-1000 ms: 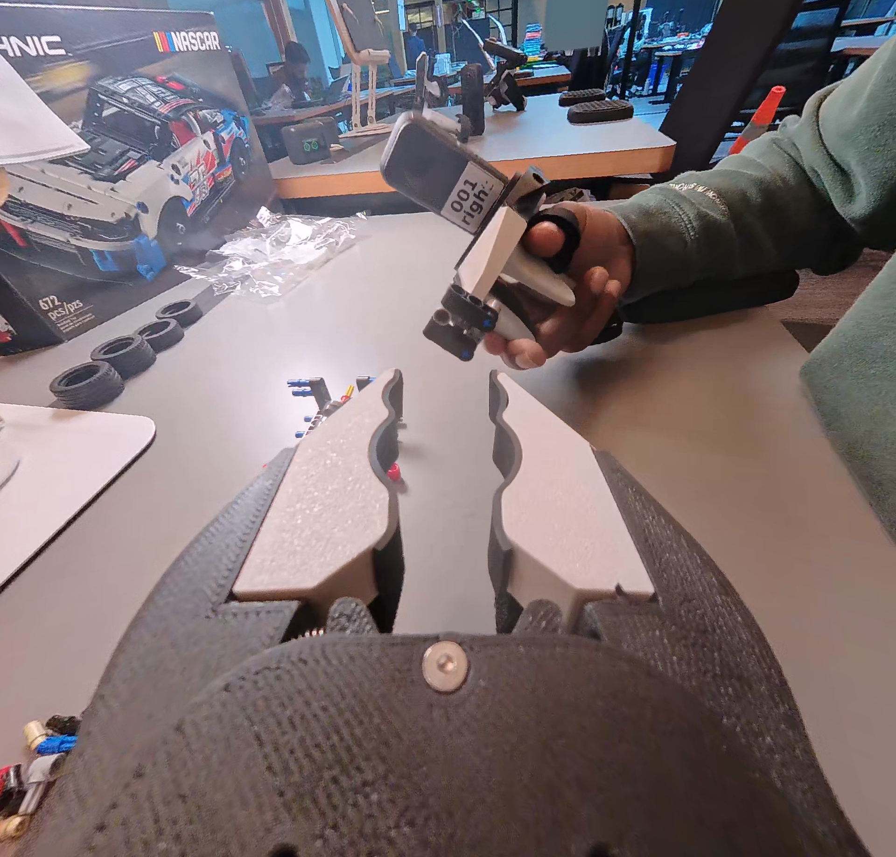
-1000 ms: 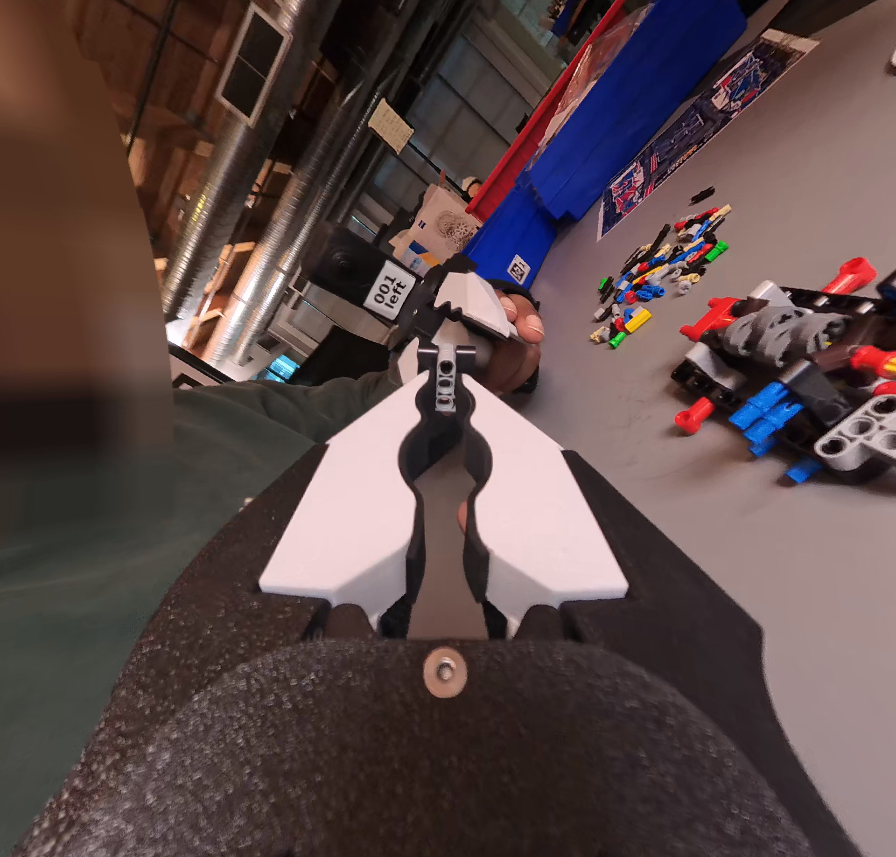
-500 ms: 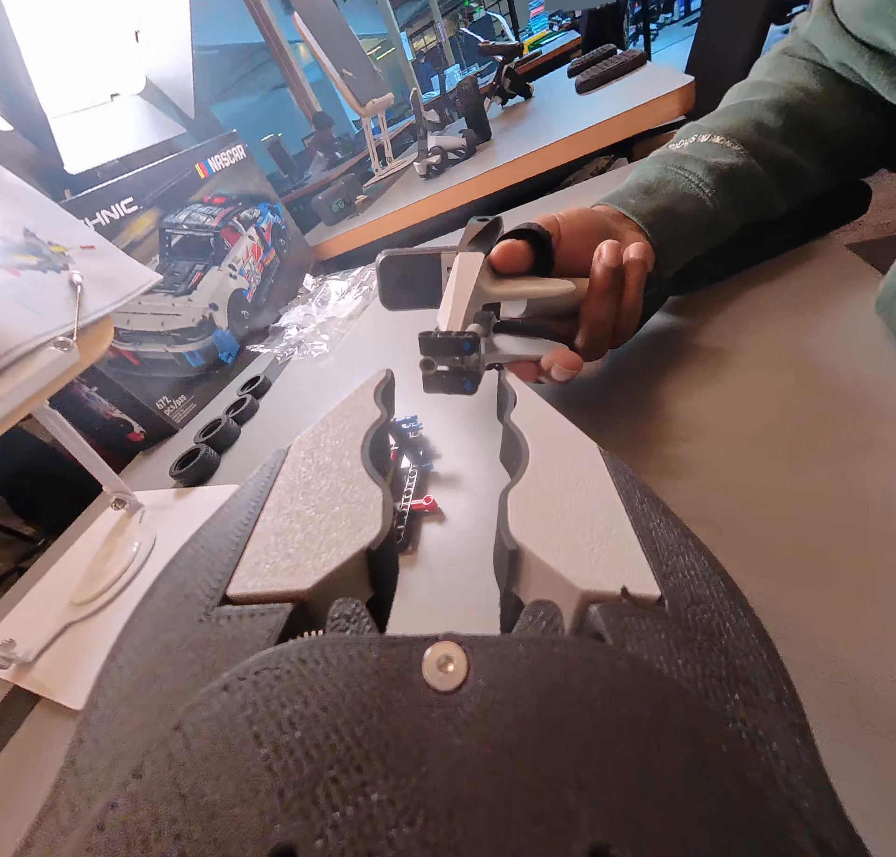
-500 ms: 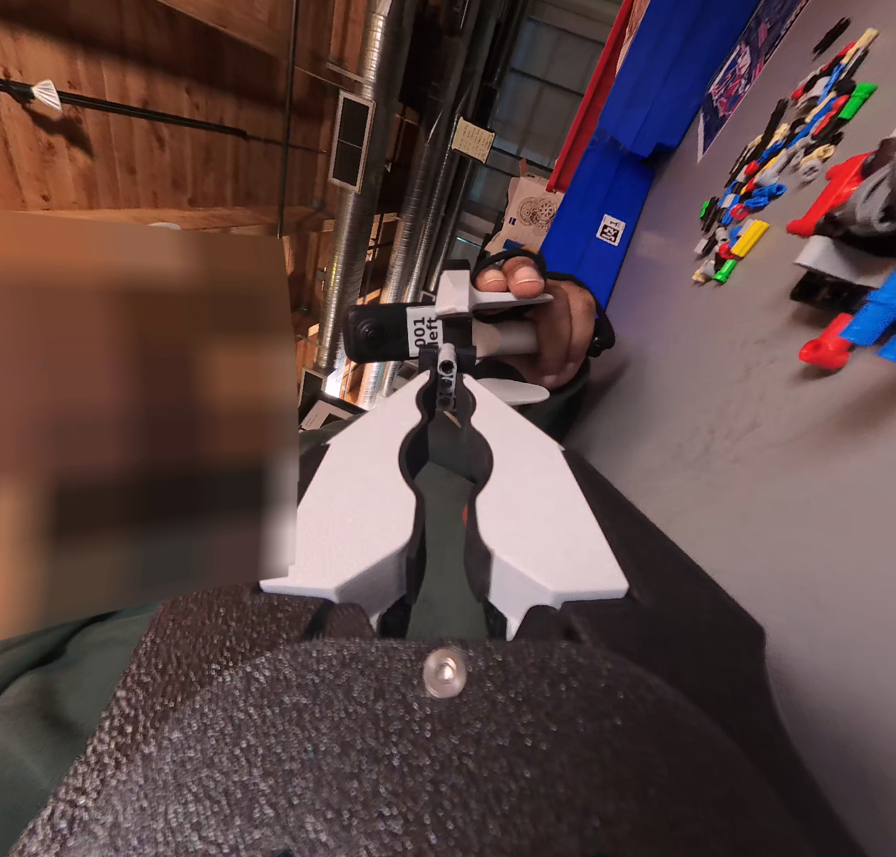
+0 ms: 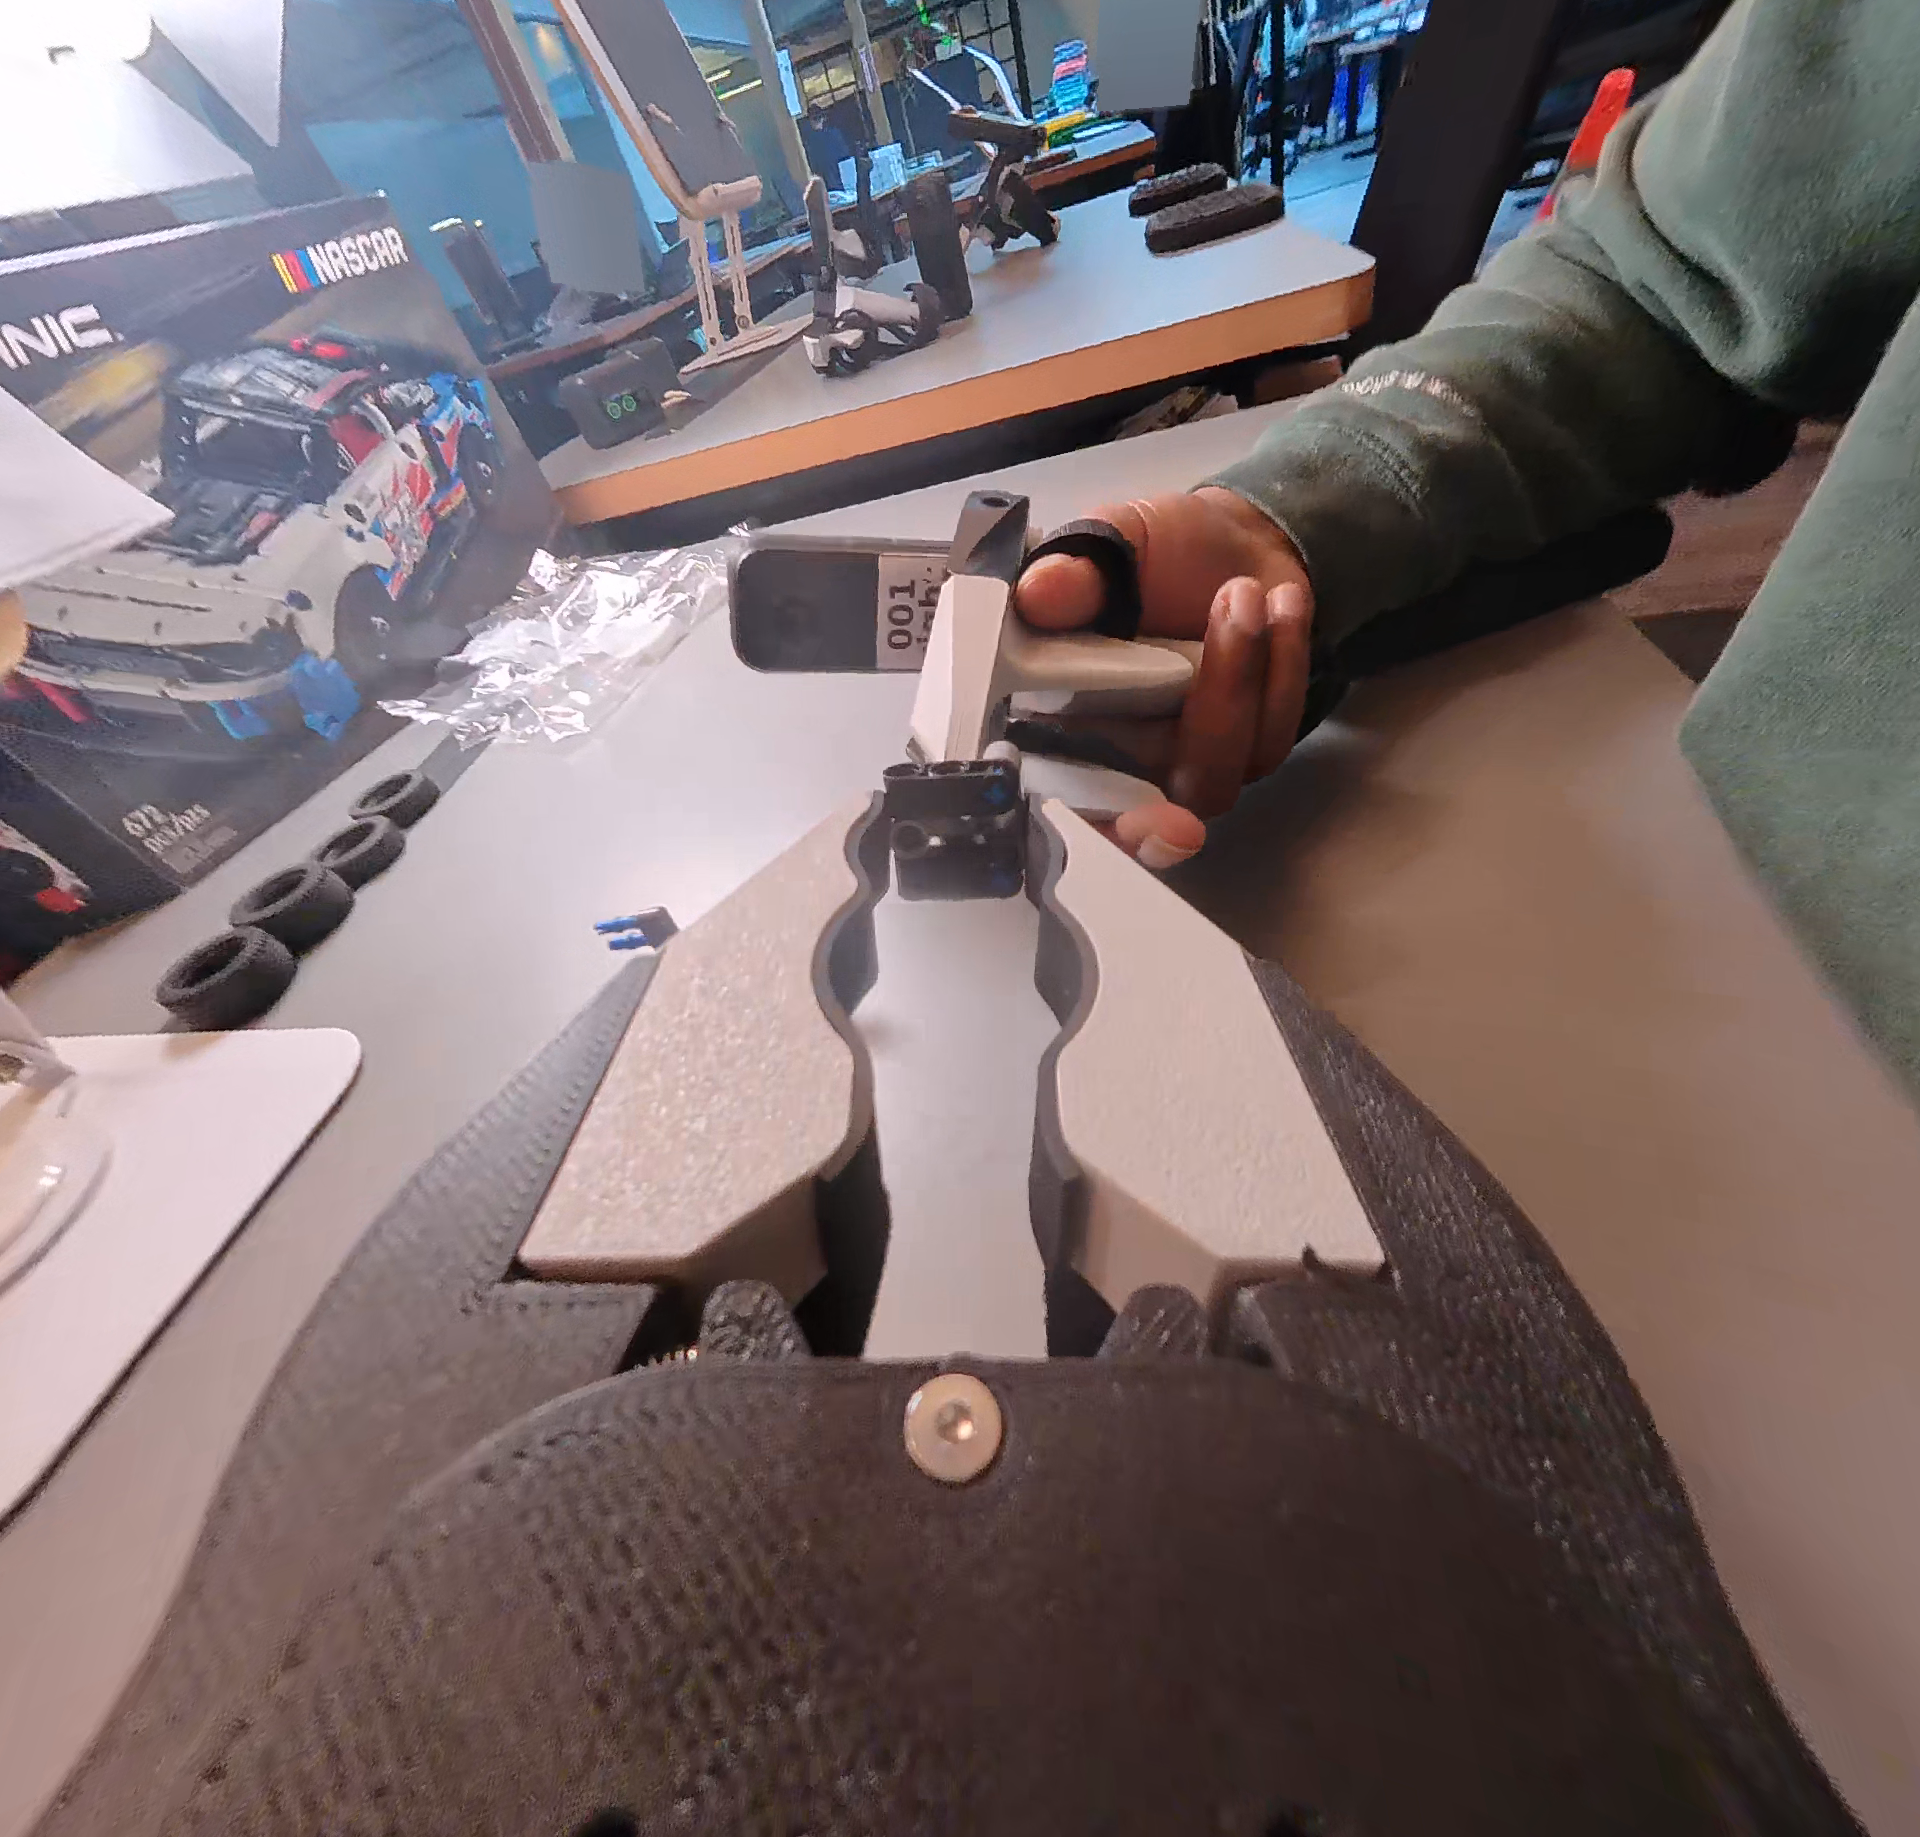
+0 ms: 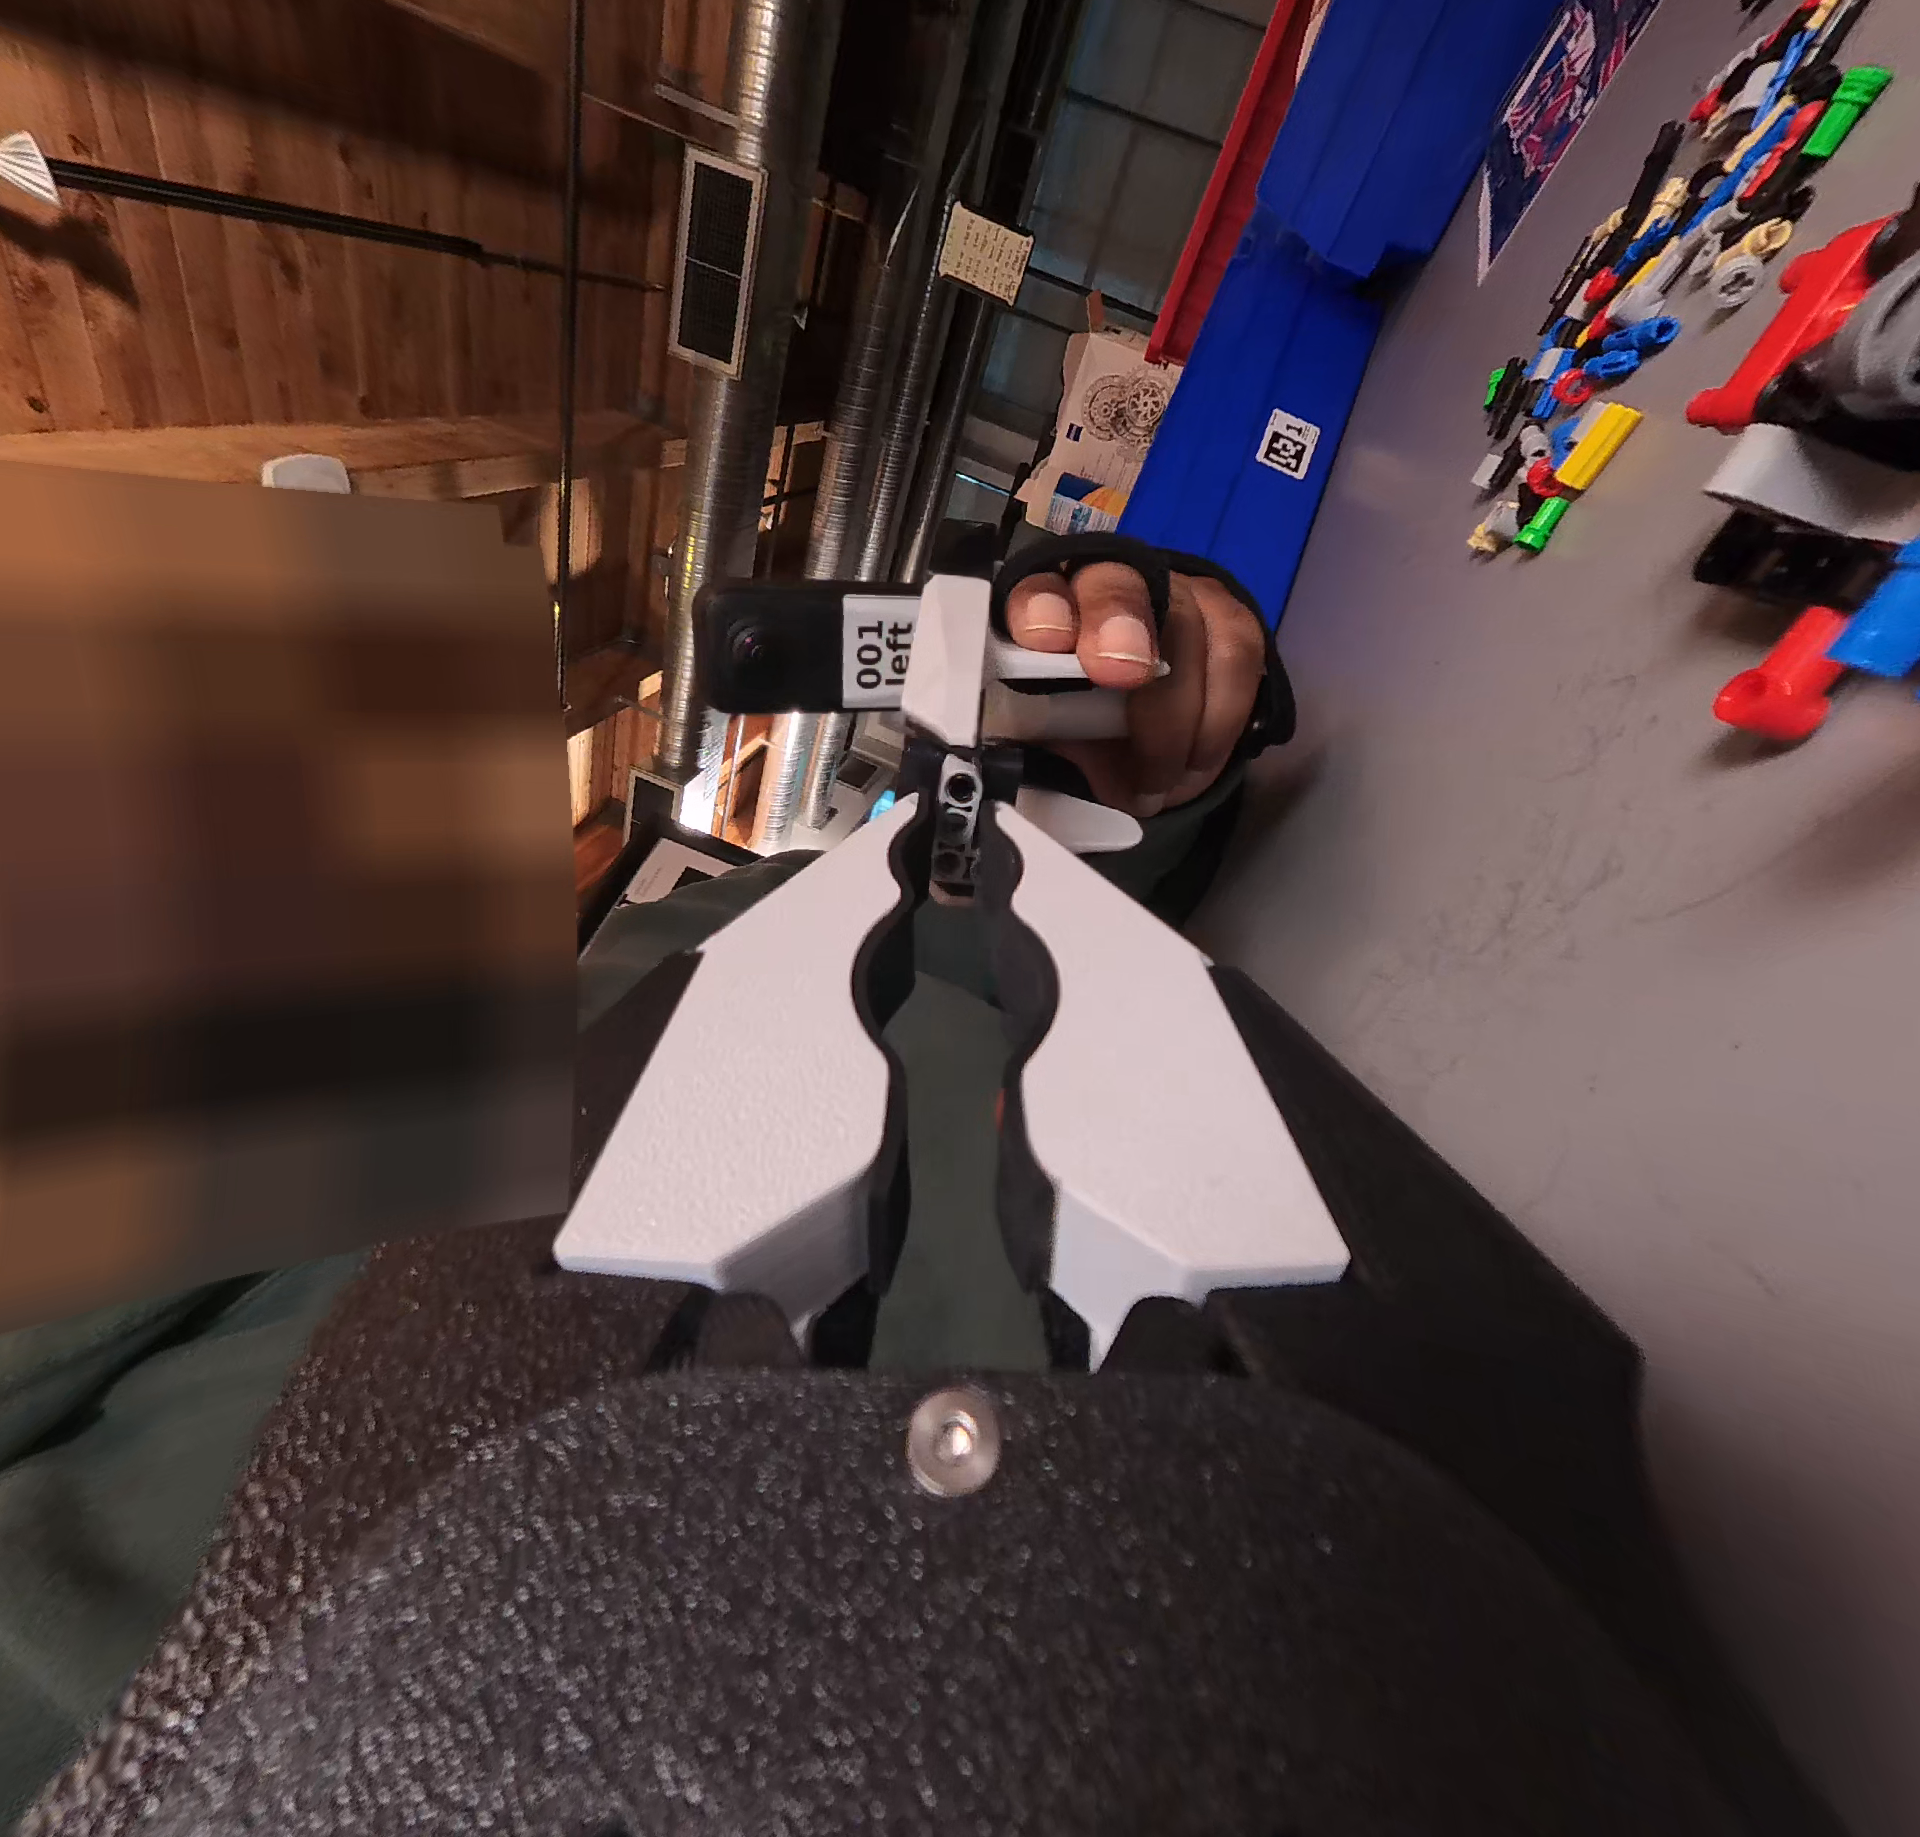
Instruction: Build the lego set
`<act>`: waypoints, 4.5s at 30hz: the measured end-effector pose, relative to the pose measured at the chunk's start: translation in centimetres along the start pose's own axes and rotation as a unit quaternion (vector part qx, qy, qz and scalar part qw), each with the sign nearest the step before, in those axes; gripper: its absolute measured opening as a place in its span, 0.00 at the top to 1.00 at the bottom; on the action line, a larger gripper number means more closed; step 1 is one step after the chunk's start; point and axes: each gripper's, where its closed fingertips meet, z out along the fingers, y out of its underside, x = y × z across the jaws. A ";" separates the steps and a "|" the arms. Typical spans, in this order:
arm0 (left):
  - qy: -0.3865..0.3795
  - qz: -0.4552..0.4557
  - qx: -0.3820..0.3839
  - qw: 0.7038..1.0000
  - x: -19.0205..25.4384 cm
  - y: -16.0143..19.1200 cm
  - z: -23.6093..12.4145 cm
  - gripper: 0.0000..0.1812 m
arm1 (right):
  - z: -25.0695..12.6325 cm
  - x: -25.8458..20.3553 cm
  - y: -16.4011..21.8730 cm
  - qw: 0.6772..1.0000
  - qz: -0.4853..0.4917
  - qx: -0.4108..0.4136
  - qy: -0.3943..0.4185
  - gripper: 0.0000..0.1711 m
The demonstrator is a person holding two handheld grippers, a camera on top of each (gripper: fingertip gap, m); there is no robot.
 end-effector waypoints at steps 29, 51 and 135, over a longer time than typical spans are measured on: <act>0.035 -0.231 0.018 0.972 -1.8 1.0 -0.2 0.87 | -0.8 0.1 -1.2 0.954 -0.273 0.002 0.125 0.90; 0.179 -0.530 0.035 0.828 1.0 1.3 1.1 0.87 | -0.8 1.6 0.8 0.550 -0.771 -0.134 0.291 0.87; 0.140 -0.533 0.037 0.834 -1.6 2.4 2.0 0.83 | -2.0 3.1 -1.3 0.444 -0.775 -0.204 0.399 0.87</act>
